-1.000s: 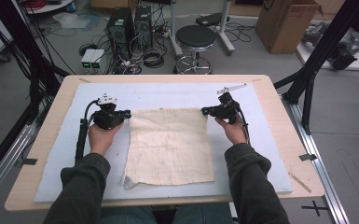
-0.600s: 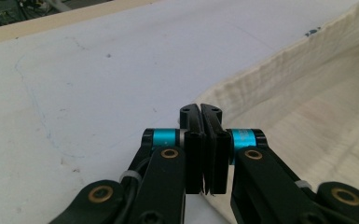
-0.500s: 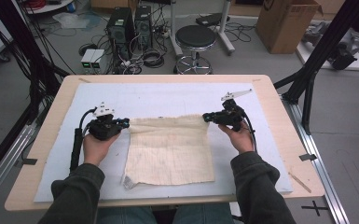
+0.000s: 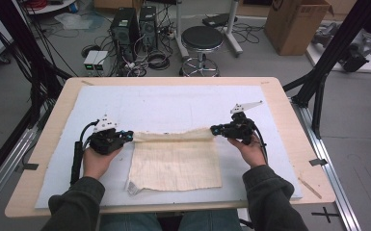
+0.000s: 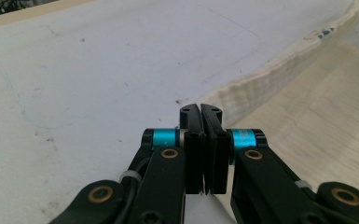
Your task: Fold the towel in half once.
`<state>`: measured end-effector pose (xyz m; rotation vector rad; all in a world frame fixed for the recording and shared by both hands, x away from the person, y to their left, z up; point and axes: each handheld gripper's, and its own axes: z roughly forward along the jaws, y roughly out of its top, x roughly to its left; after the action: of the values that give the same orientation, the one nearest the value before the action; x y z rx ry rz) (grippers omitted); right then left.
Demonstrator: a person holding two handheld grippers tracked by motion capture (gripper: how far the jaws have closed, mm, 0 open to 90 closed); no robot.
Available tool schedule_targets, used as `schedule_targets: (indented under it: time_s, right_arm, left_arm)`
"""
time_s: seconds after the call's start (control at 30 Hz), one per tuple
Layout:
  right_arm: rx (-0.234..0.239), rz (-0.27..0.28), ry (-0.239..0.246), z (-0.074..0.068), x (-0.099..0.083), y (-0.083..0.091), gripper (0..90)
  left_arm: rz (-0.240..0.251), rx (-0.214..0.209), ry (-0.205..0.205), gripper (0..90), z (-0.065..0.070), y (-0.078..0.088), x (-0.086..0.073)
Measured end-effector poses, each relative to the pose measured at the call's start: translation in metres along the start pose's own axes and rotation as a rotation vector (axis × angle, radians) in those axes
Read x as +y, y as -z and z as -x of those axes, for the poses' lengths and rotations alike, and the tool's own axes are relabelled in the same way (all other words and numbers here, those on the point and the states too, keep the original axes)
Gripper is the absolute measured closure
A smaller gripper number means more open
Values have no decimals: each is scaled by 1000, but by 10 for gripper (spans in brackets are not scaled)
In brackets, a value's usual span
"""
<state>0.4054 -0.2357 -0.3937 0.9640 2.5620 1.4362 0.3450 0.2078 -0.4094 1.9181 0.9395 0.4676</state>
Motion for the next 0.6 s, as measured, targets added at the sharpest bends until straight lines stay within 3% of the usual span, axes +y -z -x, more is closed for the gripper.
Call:
schedule_targets:
  time_s: [0.6]
  right_arm:
    - [26,-34,36,-25,-27,7,845]
  left_arm:
    - [-1,-52,-62,875,22,24,-22]
